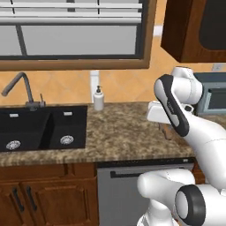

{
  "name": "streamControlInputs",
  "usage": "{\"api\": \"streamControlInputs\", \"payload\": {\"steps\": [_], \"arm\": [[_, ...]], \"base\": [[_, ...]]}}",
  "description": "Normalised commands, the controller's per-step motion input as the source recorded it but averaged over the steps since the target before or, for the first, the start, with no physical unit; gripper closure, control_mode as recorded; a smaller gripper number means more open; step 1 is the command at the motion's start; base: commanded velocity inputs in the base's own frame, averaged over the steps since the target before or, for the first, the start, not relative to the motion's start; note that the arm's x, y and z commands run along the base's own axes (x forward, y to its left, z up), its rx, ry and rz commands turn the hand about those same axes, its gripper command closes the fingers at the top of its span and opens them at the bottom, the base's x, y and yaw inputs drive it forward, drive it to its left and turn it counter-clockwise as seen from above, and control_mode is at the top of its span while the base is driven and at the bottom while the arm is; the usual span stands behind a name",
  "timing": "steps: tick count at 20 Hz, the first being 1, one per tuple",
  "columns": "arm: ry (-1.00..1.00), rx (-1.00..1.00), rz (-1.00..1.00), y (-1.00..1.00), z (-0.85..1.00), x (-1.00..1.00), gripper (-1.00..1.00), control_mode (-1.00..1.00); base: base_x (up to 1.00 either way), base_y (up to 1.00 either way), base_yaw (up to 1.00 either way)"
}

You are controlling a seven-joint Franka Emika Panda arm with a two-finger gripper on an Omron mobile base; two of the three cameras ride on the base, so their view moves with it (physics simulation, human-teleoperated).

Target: Pick up the knife from the drawer and place it on the cutting board. Then place the meat from the plate to the cutting board.

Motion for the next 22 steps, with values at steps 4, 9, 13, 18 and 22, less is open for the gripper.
{"api": "streamControlInputs", "payload": {"steps": [4,9,13,18,22], "arm": [[0.00,0.00,0.00,0.00,0.00,0.00,1.00,1.00],[0.00,0.00,0.00,0.00,0.00,0.00,1.00,1.00],[0.00,0.00,0.00,0.00,0.00,0.00,1.00,1.00],[0.00,0.00,0.00,0.00,0.00,0.00,1.00,1.00],[0.00,0.00,0.00,0.00,0.00,0.00,1.00,1.00]], "base": [[0.00,-0.63,-0.01],[0.05,-0.28,0.00],[0.11,-0.27,-0.02],[0.12,-0.48,-0.03],[0.24,-0.55,-0.02]]}}
